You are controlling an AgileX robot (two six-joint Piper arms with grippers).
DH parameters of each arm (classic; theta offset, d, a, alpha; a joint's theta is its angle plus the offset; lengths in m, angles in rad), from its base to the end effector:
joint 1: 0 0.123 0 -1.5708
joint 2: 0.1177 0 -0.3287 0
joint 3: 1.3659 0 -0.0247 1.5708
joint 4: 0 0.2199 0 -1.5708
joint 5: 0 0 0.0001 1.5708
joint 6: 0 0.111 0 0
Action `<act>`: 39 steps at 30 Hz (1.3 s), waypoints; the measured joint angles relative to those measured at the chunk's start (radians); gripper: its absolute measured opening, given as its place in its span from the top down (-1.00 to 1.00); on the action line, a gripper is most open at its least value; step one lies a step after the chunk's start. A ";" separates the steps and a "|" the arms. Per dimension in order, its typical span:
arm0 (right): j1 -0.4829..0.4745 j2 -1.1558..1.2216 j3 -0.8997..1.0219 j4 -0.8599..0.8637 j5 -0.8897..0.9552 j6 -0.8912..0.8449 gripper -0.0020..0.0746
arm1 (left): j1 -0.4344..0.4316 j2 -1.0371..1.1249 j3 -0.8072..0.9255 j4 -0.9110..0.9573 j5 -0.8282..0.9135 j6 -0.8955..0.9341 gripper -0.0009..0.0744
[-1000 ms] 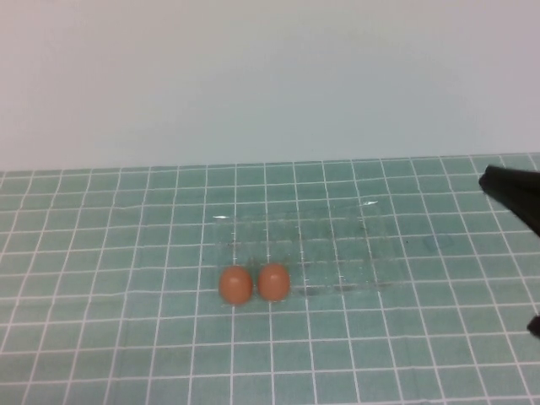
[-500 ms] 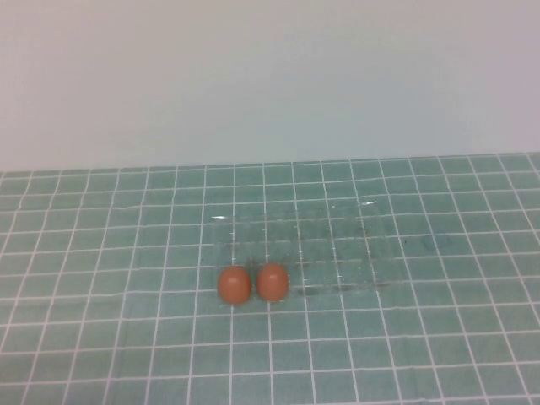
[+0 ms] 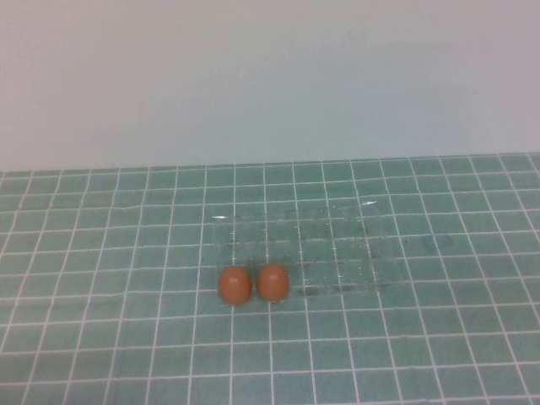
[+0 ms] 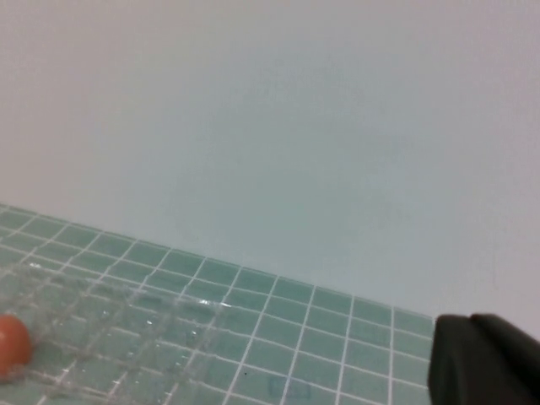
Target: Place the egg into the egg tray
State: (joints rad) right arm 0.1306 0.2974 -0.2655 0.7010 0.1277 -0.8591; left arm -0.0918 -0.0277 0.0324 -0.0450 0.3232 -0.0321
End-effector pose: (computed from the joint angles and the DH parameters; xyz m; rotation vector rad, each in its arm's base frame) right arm 0.0265 0.0127 0.2876 -0.2980 1.5856 0.0420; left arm -0.0026 -0.0014 0.1688 0.0256 1.8129 -0.1312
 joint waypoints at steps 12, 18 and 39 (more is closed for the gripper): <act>0.000 -0.002 0.049 -0.830 -0.019 0.960 0.95 | 0.000 0.000 0.000 0.000 0.000 0.000 0.98; 0.000 0.001 0.112 -1.101 -0.028 1.260 0.95 | 0.000 0.000 0.000 0.000 0.000 0.000 0.98; -0.224 -0.310 0.291 -1.149 0.254 1.279 0.95 | 0.000 0.002 0.000 0.000 0.000 0.000 0.98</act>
State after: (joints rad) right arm -0.0932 -0.0125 0.0254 -0.4484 0.3820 0.4203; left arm -0.0918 -0.0257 0.0324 -0.0450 0.3232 -0.0321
